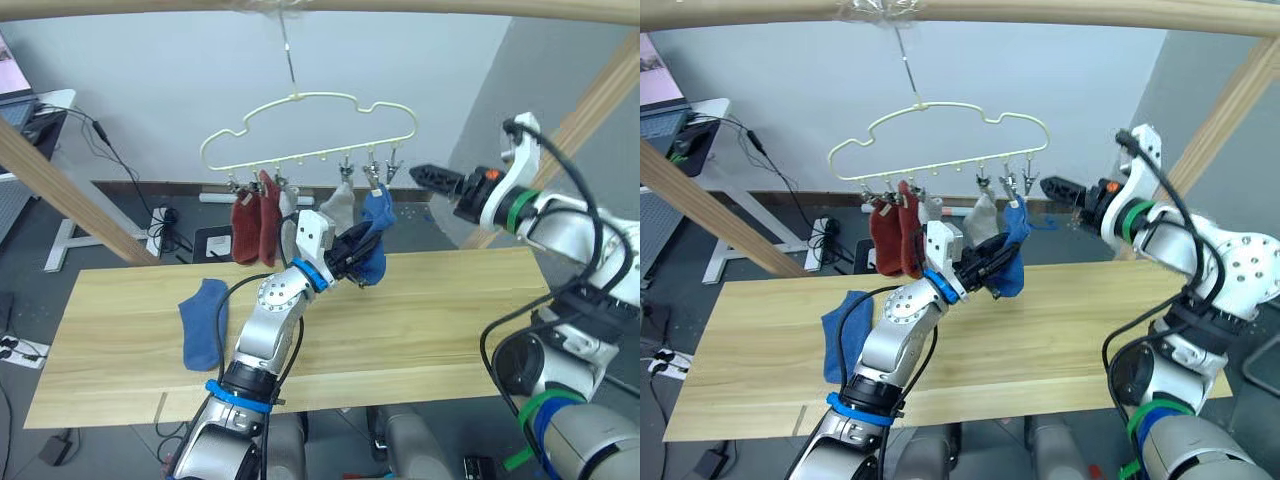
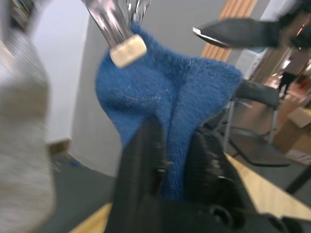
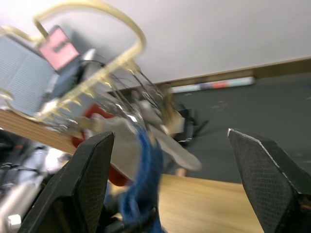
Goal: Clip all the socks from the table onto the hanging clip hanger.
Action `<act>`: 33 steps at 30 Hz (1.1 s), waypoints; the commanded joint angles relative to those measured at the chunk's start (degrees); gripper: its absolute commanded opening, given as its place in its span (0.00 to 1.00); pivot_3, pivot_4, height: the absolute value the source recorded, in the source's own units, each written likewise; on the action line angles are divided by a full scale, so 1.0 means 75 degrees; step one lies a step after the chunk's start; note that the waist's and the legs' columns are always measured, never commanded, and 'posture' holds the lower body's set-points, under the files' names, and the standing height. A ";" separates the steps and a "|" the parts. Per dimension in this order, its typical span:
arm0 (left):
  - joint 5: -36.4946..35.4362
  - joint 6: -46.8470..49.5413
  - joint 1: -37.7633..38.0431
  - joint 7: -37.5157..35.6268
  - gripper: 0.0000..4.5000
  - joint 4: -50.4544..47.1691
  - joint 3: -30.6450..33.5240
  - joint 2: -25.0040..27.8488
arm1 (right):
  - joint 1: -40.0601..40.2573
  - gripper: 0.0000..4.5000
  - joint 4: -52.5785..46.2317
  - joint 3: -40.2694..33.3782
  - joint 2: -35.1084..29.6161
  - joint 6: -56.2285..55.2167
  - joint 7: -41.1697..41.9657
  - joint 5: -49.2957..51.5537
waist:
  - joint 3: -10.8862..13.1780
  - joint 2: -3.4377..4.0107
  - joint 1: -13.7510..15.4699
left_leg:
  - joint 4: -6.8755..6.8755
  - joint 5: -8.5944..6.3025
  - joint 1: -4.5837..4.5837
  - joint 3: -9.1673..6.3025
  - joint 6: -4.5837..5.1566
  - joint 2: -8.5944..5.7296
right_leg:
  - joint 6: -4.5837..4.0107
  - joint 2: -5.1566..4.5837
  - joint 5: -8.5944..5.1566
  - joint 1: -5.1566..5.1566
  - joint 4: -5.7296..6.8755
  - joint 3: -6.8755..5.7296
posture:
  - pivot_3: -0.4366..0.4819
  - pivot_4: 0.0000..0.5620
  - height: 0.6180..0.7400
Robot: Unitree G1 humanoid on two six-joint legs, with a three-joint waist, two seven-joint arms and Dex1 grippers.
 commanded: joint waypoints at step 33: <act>-0.1839 0.2594 0.0052 -0.0897 0.79 -0.4370 0.1666 0.3588 | 0.1852 0.60 0.0353 0.5050 0.1843 -0.7900 0.0341 -0.7380 | 0.0148 -0.0018 0.0331 | -0.0011 0.0001 0.0006 0.0001 -0.0007 0.0016 | 0.0001 0.0005 -0.0001 -0.0008 -0.0007 0.0002 | 0.61 0.54 1.00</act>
